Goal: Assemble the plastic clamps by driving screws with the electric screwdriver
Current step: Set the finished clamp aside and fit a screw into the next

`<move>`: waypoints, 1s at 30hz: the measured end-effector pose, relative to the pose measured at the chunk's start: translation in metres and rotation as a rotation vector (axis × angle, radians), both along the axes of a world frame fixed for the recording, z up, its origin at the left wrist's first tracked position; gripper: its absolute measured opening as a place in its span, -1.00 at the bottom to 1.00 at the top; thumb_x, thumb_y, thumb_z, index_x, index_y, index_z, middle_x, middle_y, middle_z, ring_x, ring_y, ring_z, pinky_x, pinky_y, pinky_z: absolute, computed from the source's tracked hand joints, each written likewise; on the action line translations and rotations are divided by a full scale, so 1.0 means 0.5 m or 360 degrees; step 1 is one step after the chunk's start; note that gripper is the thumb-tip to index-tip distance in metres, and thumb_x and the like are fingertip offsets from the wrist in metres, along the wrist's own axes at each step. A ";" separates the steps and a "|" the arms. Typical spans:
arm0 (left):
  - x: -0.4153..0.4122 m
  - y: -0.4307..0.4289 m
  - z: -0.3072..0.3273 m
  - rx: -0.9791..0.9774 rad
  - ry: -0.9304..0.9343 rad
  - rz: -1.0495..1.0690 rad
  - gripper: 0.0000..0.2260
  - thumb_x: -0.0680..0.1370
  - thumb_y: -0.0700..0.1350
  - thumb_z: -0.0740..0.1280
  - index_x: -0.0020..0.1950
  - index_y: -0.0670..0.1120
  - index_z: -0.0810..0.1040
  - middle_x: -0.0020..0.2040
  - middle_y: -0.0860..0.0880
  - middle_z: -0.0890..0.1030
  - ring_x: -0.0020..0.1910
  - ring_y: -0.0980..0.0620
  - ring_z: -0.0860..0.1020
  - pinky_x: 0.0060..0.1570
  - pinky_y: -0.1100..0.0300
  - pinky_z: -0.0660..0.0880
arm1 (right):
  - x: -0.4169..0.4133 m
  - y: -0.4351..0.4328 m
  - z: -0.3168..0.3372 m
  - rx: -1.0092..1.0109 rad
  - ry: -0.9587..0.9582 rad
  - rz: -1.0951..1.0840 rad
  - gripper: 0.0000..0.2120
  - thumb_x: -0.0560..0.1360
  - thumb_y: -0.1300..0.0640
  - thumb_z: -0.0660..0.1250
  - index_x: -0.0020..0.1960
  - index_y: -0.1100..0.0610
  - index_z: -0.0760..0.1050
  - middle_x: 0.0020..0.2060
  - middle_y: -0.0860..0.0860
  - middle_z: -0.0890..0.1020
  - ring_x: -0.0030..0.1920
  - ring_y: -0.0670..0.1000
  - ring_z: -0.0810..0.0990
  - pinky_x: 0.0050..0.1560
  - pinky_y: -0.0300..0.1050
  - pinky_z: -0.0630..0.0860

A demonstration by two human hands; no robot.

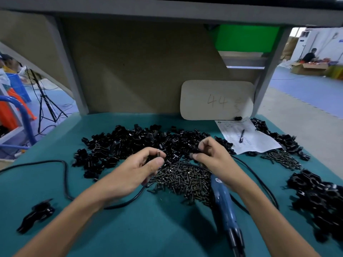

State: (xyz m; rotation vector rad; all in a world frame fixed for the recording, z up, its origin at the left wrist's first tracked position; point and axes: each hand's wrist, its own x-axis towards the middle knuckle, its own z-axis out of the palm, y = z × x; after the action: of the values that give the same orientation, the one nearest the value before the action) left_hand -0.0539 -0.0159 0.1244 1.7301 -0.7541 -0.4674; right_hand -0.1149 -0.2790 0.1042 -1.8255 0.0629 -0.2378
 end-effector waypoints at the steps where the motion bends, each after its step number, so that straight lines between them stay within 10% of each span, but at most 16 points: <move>1: -0.010 -0.004 0.006 -0.0063 0.0034 -0.0046 -0.81 0.57 0.16 0.29 0.11 0.18 0.61 -0.25 0.11 0.51 -0.27 0.13 0.44 -0.27 0.27 0.44 | -0.022 0.019 0.007 0.0080 -0.0012 0.0053 -0.76 0.43 0.04 0.44 -0.19 -0.10 0.36 -0.16 0.17 0.56 -0.05 0.01 0.64 -0.20 -0.05 0.42; 10: -0.074 -0.019 0.026 -0.0219 -0.0145 0.0040 -0.84 0.51 0.09 0.38 0.07 0.17 0.64 -0.12 0.05 0.66 -0.15 0.05 0.68 -0.15 0.22 0.60 | -0.132 0.108 0.024 0.0955 -0.0050 0.0326 -0.74 0.44 0.16 0.54 -0.10 0.08 0.43 -0.04 0.20 0.45 -0.22 0.03 0.59 -0.16 -0.11 0.61; 19: -0.107 -0.009 0.040 -0.0353 0.0228 0.0013 -0.67 0.41 -0.14 0.48 0.18 -0.06 0.68 0.07 -0.13 0.70 -0.16 -0.03 0.67 -0.11 0.20 0.62 | -0.156 0.129 0.042 0.0340 -0.0373 0.0084 -0.73 0.43 0.05 0.54 0.08 -0.08 0.56 -0.07 -0.13 0.63 -0.20 0.00 0.63 -0.10 -0.07 0.62; 26: -0.124 -0.011 0.042 0.0012 -0.0390 0.0111 -0.71 0.56 0.19 0.33 0.28 0.27 0.56 0.02 0.07 0.69 -0.11 0.01 0.66 -0.01 -0.04 0.63 | -0.166 0.151 0.050 0.0286 -0.0405 0.0177 -0.72 0.58 0.19 0.43 0.25 -0.06 0.61 0.13 -0.02 0.69 0.10 0.05 0.70 0.11 -0.05 0.64; 30: -0.133 -0.003 0.043 0.0176 -0.0668 0.0263 -0.63 0.51 0.39 0.20 0.29 0.39 0.46 -0.03 0.29 0.65 -0.08 0.24 0.63 -0.09 0.18 0.54 | -0.175 0.161 0.052 0.0496 -0.0415 0.0167 -0.72 0.61 0.11 0.37 0.30 -0.01 0.61 0.19 0.04 0.69 0.19 0.09 0.68 0.15 -0.06 0.63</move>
State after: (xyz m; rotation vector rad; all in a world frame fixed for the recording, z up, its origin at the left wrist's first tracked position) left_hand -0.1204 -0.0173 0.1458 2.0053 -0.8819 -0.0289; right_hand -0.2025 -0.1987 0.1303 -1.4711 -0.1698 -0.3688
